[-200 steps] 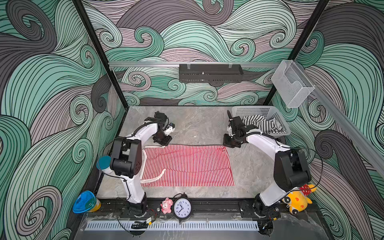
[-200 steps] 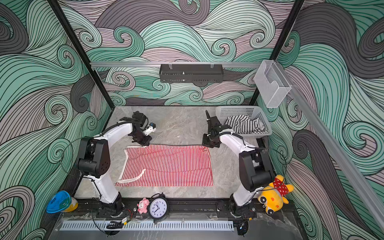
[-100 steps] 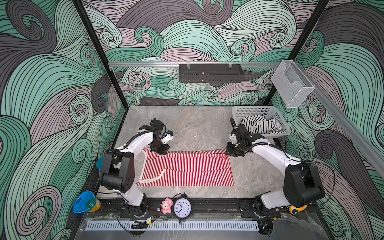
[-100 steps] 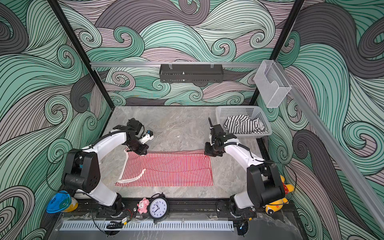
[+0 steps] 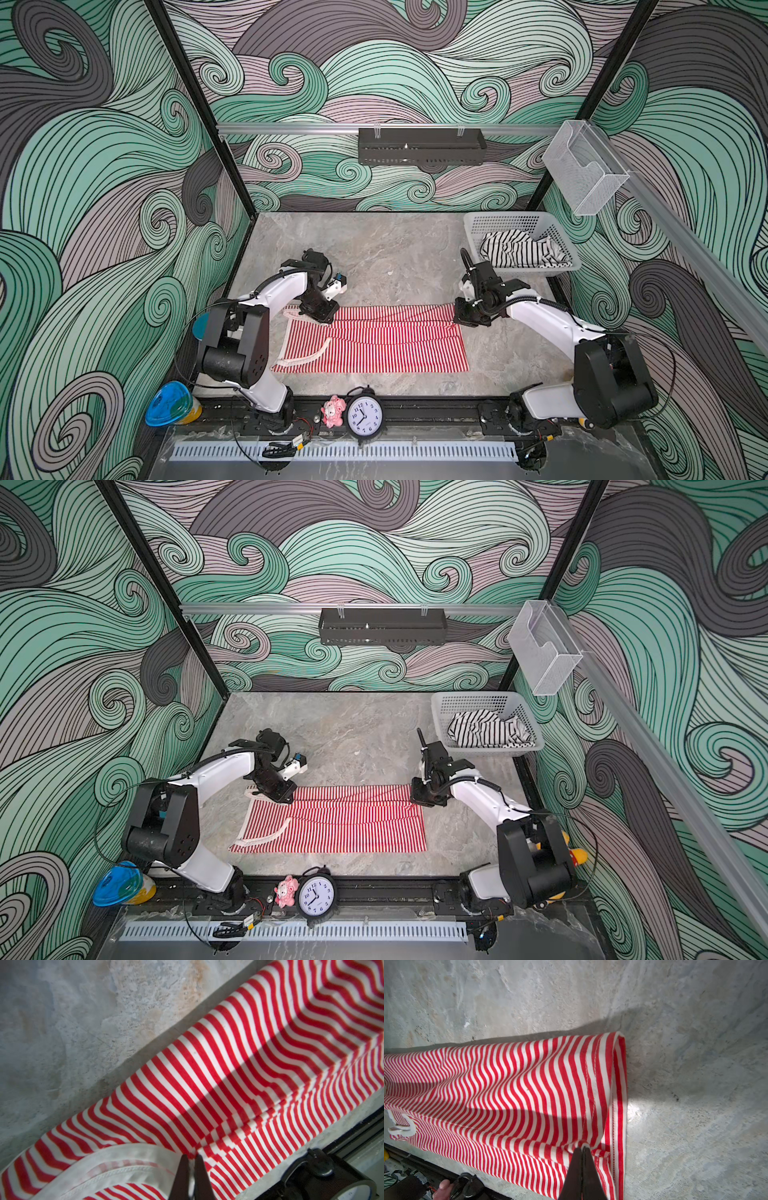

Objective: Fold and stack the tank tops

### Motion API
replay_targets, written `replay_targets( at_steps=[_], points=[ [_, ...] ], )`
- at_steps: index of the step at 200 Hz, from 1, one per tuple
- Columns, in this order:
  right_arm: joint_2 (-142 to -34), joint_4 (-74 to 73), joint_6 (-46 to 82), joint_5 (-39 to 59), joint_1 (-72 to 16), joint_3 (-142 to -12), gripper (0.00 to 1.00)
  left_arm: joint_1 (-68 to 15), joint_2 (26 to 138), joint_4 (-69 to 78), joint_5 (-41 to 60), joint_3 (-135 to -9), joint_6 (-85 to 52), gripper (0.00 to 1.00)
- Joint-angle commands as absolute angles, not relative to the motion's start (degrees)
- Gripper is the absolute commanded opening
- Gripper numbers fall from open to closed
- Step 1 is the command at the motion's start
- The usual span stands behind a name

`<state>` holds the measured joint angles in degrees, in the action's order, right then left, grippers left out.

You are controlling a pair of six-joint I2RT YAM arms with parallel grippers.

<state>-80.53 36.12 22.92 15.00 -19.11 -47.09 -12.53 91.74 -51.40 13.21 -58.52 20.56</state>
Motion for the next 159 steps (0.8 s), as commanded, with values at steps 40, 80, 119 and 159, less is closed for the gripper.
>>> replay_targets(
  at_steps=[40,80,119,159],
  points=[
    [-82.4,33.8,23.7,14.3,-19.6,-45.4,0.12,-13.7,92.4,-53.4,13.7,-56.1,21.1,0.07],
    [-80.5,35.6,23.9,13.6,-19.6,-46.6,0.34,-14.4,92.0,-54.8,11.2,-55.4,21.5,0.25],
    [-77.4,36.1,26.2,13.4,-20.9,-47.9,0.37,-14.4,87.8,-58.6,10.4,-57.1,23.2,0.34],
    [-79.6,34.3,28.5,12.9,-24.5,-50.0,0.28,-14.6,89.4,-57.7,11.5,-59.9,22.4,0.33]
  ],
)
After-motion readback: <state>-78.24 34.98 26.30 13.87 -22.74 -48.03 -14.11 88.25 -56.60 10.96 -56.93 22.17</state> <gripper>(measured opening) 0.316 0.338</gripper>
